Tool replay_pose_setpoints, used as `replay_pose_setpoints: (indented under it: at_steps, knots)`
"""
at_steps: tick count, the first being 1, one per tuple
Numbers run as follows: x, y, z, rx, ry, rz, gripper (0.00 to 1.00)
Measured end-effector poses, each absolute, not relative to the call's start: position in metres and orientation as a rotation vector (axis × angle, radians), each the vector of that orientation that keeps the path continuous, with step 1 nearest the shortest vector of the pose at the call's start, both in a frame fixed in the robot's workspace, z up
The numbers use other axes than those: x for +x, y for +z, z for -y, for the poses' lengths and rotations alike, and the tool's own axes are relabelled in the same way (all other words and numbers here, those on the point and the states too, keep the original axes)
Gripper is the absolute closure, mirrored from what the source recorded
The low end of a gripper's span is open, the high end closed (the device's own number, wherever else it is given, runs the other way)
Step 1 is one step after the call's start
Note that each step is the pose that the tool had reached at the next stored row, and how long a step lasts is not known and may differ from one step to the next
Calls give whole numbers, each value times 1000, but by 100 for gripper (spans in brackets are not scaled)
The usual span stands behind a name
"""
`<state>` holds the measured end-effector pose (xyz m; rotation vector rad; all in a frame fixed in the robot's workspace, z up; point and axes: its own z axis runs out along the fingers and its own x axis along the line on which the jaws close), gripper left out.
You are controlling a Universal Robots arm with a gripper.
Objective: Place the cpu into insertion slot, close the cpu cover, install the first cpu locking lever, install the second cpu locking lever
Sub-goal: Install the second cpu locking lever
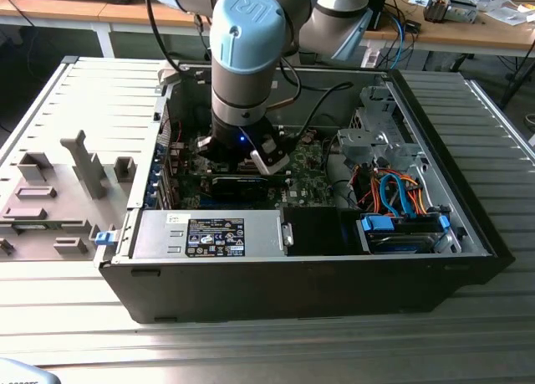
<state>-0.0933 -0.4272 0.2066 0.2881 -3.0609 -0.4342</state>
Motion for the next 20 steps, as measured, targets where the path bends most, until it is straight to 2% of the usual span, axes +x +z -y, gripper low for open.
replay_pose_setpoints:
  at_steps: [16, 20]
  knots:
    - [-94, 195, 421, 298, -464, 3056, 89]
    - [-95, 201, 421, 301, -429, 3069, 89]
